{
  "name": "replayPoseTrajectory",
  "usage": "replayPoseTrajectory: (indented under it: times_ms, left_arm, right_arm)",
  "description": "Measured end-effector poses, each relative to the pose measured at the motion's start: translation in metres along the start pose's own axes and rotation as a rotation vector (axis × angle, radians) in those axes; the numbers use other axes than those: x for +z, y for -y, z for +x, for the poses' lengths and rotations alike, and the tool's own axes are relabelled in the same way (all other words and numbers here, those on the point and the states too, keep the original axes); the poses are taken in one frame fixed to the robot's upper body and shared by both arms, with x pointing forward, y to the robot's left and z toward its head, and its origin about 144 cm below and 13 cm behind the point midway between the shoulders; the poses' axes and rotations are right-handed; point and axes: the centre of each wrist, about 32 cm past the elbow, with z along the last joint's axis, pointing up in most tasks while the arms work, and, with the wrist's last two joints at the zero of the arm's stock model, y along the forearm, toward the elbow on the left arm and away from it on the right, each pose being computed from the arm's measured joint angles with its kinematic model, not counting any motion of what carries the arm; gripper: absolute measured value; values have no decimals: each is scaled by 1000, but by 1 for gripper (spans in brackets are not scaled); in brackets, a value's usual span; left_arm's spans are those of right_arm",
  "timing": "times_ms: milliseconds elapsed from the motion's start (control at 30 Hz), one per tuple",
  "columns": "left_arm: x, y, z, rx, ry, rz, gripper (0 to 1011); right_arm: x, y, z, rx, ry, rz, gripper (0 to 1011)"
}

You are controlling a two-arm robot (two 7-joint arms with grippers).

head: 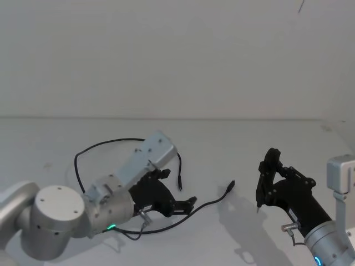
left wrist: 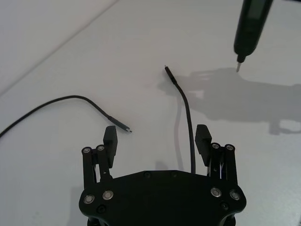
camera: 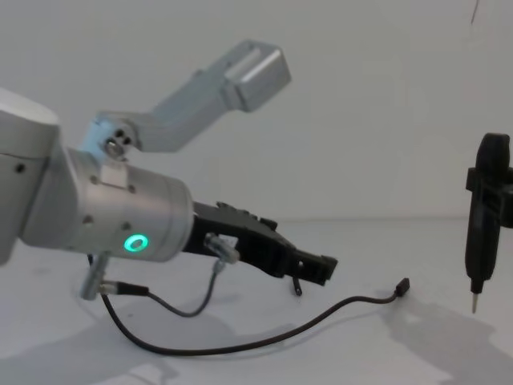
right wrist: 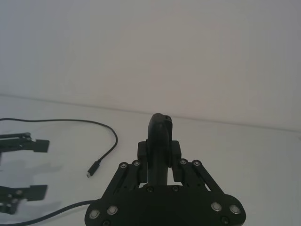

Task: Pick up the data cable with the one hand.

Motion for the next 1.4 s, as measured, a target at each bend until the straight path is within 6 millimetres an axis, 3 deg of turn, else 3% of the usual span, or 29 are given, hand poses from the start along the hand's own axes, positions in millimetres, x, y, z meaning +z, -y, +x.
replayPoseTrajectory:
  times_ms: [533, 1167, 1300, 1400]
  left_arm:
    - [5, 37, -13, -36, -25, 41, 1001]
    - [5, 62, -20, -2, -44, 134, 1001]
    - [4, 66, -20, 9, -49, 154, 963]
    - [4, 68, -20, 15, -51, 164, 865]
  right_arm:
    - [0, 0, 0, 0, 0, 0, 279]
    - [0, 0, 0, 0, 0, 0, 279]
    - [0, 0, 0, 0, 0, 0, 279]
    - [0, 0, 0, 0, 0, 0, 279]
